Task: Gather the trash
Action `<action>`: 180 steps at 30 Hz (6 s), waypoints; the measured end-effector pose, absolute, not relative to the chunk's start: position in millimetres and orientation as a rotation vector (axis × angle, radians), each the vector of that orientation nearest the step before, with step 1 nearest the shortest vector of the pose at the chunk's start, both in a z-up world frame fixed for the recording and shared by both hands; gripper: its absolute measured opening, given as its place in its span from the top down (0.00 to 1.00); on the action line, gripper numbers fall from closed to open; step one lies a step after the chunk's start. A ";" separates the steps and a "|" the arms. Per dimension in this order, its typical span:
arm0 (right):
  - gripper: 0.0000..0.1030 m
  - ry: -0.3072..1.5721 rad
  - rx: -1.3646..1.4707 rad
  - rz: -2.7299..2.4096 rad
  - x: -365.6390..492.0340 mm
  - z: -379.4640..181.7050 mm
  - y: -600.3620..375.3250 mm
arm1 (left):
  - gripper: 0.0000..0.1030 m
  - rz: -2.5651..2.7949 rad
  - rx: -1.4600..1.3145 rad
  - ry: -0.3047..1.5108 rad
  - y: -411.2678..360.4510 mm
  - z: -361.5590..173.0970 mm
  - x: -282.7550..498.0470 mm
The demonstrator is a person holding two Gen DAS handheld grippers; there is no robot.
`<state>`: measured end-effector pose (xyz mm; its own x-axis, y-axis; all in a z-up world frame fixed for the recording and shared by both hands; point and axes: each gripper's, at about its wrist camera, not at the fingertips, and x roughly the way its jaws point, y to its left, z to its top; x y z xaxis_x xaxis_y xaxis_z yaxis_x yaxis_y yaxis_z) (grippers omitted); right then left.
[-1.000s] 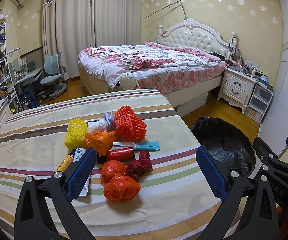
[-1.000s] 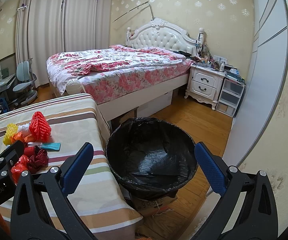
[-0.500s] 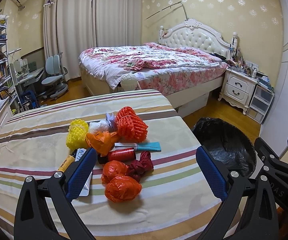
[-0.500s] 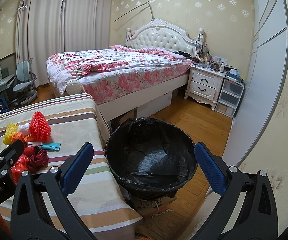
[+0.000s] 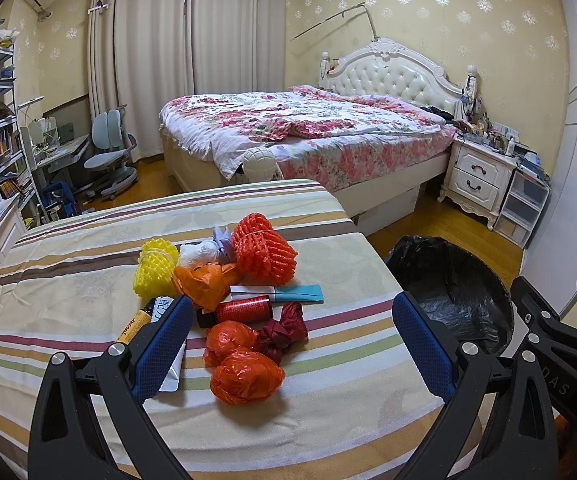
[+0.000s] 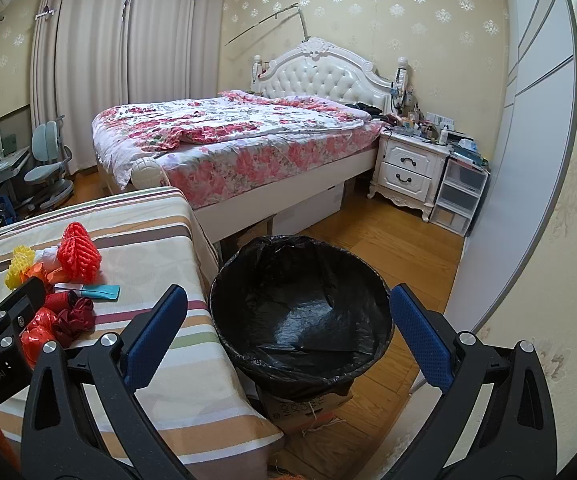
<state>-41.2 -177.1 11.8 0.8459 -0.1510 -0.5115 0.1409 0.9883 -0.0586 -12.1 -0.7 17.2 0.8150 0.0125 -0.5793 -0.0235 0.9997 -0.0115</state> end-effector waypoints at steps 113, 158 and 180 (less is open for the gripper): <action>0.32 0.734 -0.097 0.263 73.5 -6.0 -11.9 | 0.57 0.179 -0.090 0.833 186.8 -29.2 80.8; 0.44 0.886 -0.109 0.324 100.6 -40.4 -3.5 | 0.58 0.257 -0.092 0.750 196.5 -27.7 56.5; 0.78 0.835 -0.062 0.302 79.2 -23.2 -23.7 | 0.58 0.216 -0.074 0.702 176.3 -18.5 51.2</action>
<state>79.2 -23.7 -23.2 0.6311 0.2399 -0.7377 -0.2881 0.9554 0.0642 51.2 176.3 -18.5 0.7425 0.1717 -0.6475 -0.2213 0.9752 0.0048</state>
